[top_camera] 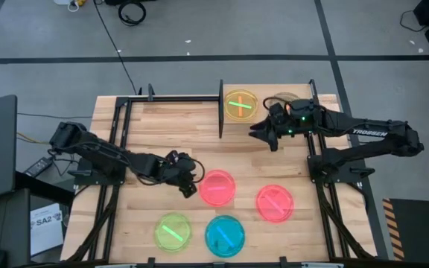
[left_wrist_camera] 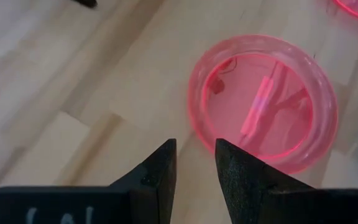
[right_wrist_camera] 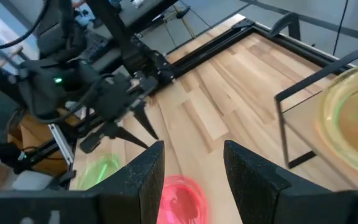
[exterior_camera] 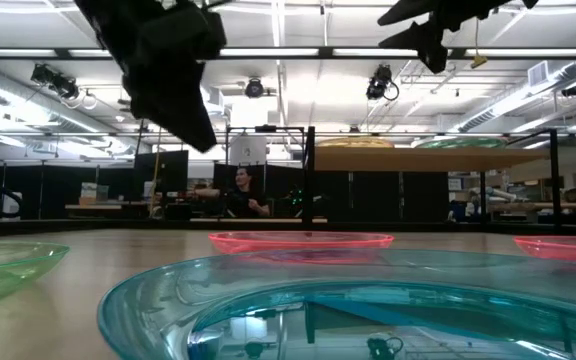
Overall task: Place and stack plates onto a shelf
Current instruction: Stack the left pink plate on top of the orange plate on the shelf
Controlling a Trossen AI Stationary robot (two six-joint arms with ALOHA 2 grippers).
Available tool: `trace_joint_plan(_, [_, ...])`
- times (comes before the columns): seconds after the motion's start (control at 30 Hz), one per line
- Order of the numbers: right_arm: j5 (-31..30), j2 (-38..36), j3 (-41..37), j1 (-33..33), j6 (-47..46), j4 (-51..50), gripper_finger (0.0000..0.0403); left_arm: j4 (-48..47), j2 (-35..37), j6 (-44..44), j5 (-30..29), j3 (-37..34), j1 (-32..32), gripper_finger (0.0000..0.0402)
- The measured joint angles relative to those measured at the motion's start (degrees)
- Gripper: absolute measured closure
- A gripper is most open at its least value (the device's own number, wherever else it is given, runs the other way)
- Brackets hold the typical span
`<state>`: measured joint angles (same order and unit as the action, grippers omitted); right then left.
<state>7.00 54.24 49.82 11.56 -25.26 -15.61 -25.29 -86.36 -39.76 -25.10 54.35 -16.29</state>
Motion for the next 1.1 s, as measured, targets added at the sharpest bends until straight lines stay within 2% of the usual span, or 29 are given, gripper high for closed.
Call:
trace_joint_plan(0.2, [-2.1,0.0,-1.7,-5.7,0.0,0.0,0.0231,6.3,-4.8,-4.1,2.4,0.0,2.4,0.0283])
trace_joint_plan(0.4, [-4.3,0.0,-4.3,-8.8,-0.5,0.1,0.0231,7.2,-8.1,-12.1,2.9,0.0,3.7,0.0283])
trace_joint_plan(0.67, [-4.6,0.0,-7.7,-9.7,-2.2,4.8,0.0231,7.6,-11.6,-14.1,7.6,0.0,3.8,0.0283])
trace_joint_plan(1.1, [-4.5,0.0,-8.7,-9.7,-1.9,7.0,0.0231,10.6,-13.2,-17.4,8.7,0.0,3.8,0.0283])
